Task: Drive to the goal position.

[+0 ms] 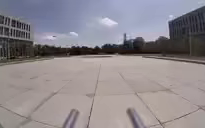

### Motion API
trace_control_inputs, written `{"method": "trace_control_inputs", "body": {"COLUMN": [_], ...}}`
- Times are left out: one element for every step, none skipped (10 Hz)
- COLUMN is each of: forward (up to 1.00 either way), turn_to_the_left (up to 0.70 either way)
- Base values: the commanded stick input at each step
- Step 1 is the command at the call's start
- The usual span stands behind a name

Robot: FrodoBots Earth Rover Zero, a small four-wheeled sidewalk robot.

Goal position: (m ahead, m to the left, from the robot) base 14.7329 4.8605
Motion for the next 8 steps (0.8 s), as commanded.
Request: {"method": "trace_control_inputs", "body": {"forward": [0.7, 0.7, 0.7, 0.7, 0.7, 0.7, 0.7, 0.7], "turn_to_the_left": [-0.25, -0.16, -0.06, 0.0, 0.0, 0.0, 0.0, 0.0]}}
